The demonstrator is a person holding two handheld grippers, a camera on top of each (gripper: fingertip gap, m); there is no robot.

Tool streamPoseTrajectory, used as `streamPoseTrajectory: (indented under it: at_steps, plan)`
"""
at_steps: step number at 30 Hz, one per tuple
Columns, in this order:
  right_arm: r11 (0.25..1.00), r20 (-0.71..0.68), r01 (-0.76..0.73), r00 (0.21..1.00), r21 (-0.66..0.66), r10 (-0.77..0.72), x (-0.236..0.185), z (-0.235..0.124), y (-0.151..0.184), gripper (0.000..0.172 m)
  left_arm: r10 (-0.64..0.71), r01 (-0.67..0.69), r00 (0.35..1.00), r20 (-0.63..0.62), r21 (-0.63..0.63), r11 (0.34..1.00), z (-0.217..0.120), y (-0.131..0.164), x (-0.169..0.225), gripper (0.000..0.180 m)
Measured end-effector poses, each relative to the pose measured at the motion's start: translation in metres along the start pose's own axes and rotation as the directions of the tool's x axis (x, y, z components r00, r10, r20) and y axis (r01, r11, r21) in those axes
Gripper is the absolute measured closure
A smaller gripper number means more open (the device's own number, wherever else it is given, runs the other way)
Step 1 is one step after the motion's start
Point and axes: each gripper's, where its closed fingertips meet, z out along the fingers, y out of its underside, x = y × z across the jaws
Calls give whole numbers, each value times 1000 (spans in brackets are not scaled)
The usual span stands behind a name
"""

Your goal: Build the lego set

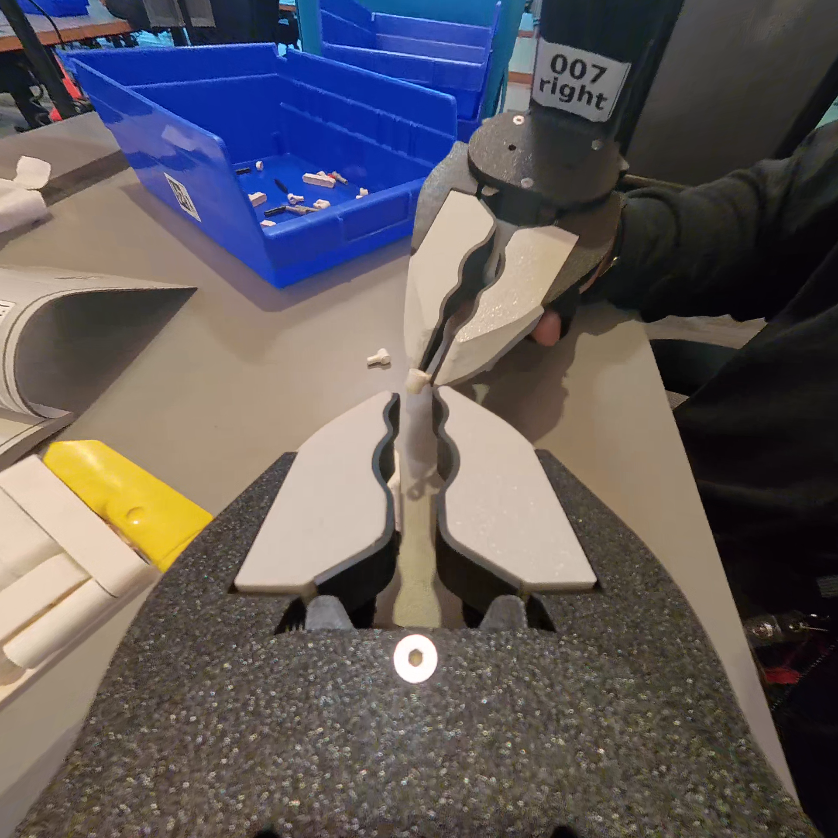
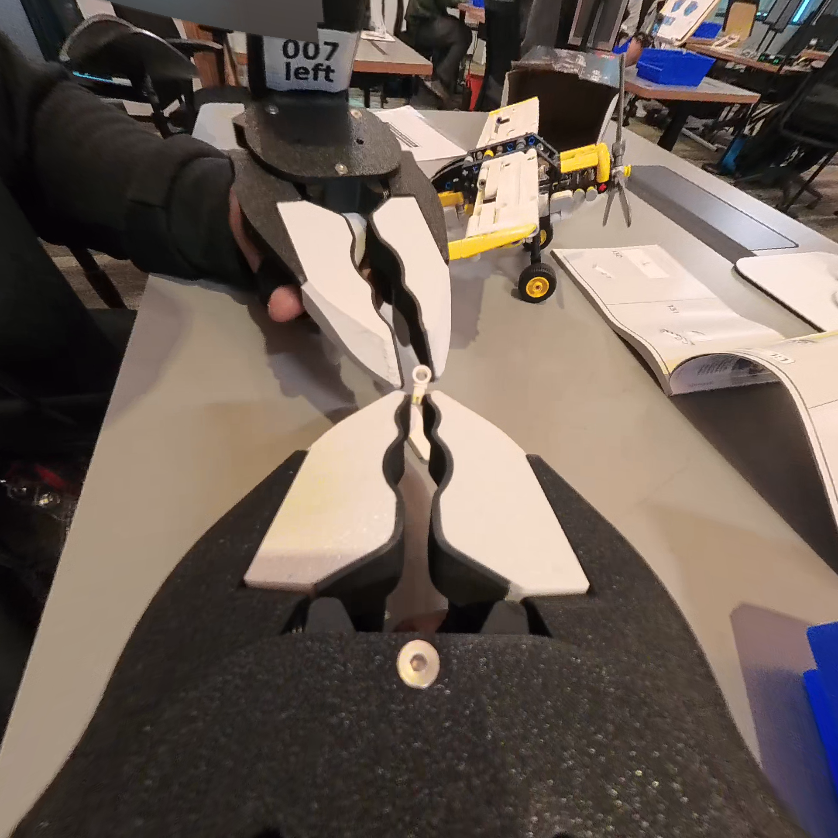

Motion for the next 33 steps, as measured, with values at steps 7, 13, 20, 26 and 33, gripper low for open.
streamPoseTrajectory:
  at_steps: [7,13,20,26,33]
  plan:
    - [996,-40,71,996,-49,-73,-1,6,5,167,-29,29,1000,-10,1,1000,0,0,1,174]
    - [984,-73,134,987,-121,-143,0,11,14,166,45,-44,999,15,-54,998,3,7,2,180]
    - [973,-81,174,979,-154,-188,0,11,18,167,99,-97,995,22,-83,992,4,10,3,180]
    - [999,-71,39,997,-15,-40,5,4,0,168,-39,40,999,-7,21,999,0,-5,1,175]
    - [965,-57,-238,968,109,246,17,3,-16,167,-3,-5,995,96,83,997,-1,-13,-11,166]
